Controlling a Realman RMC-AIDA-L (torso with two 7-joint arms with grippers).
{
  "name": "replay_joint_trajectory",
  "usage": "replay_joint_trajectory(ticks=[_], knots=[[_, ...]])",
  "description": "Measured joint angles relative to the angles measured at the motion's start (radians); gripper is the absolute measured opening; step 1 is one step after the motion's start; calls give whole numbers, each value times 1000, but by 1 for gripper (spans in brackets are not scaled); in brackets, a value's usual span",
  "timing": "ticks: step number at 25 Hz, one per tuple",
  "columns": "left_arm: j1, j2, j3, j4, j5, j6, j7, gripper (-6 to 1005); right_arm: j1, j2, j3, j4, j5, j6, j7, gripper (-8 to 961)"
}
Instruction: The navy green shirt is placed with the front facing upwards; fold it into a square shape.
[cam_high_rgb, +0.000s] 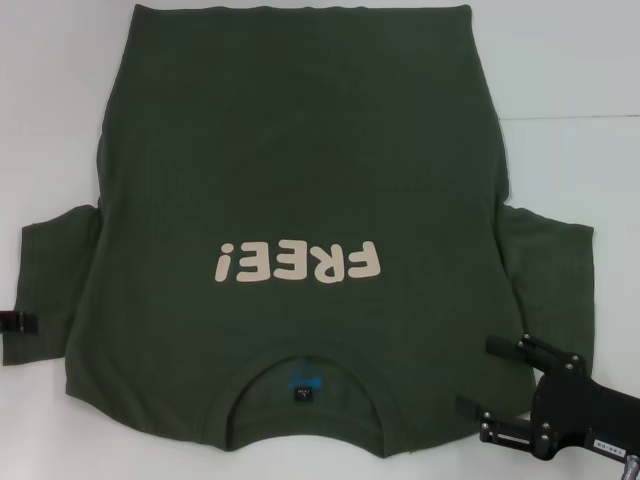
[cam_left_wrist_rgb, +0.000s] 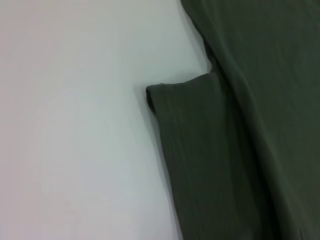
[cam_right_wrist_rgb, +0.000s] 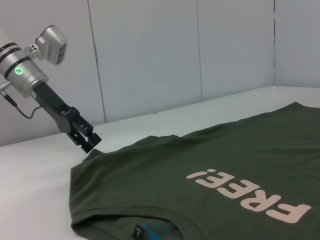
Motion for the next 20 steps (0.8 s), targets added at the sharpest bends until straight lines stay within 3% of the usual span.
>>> replay_joint_trajectory(ticks=[20], knots=[[-9,-10,27,-26,5,-27,-15,881,-1,1,0,0,0,1,0,900]])
